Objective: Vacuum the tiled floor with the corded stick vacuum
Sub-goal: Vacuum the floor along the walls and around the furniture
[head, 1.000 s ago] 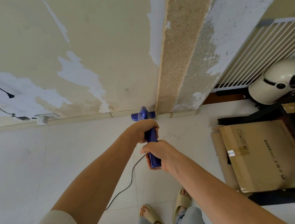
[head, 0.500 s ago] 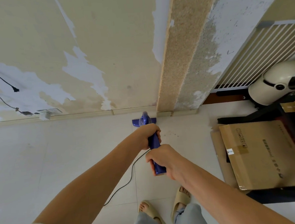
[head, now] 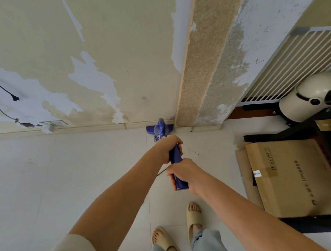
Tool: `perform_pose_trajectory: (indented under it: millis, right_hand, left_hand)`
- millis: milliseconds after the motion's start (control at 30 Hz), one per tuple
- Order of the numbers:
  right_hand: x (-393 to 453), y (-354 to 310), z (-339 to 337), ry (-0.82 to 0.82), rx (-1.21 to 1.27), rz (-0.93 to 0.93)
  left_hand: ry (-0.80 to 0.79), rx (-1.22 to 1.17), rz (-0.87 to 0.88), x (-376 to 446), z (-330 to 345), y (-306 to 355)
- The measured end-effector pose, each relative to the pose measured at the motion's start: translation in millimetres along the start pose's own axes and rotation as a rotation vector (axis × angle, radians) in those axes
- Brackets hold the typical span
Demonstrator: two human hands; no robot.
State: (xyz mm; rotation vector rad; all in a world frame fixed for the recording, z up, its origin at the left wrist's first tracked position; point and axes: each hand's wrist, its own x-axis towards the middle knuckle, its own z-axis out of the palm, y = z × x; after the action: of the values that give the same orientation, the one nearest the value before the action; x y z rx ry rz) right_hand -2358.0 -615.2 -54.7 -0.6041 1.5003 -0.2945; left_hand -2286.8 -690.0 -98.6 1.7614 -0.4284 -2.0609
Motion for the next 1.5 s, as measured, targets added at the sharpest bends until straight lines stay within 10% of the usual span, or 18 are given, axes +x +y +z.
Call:
perform_pose_trajectory:
  millis: [733, 1100, 1500]
  right_hand:
    - [-5.3, -27.3, 88.6, -0.134, -0.019, 0.059]
    - [15.9, -43.8, 210.9, -0.042, 0.135, 0.021]
    - [18.7, -45.7, 194.8, -0.037, 0.034, -0.005]
  left_hand:
    - [0.185, -0.032, -0.002, -30.6, -94.7, 11.6]
    - [0.044, 0.157, 0.003, -20.2, -204.5, 31.1]
    - [0.035, 0.144, -0.016, -16.8, -195.8, 35.1]
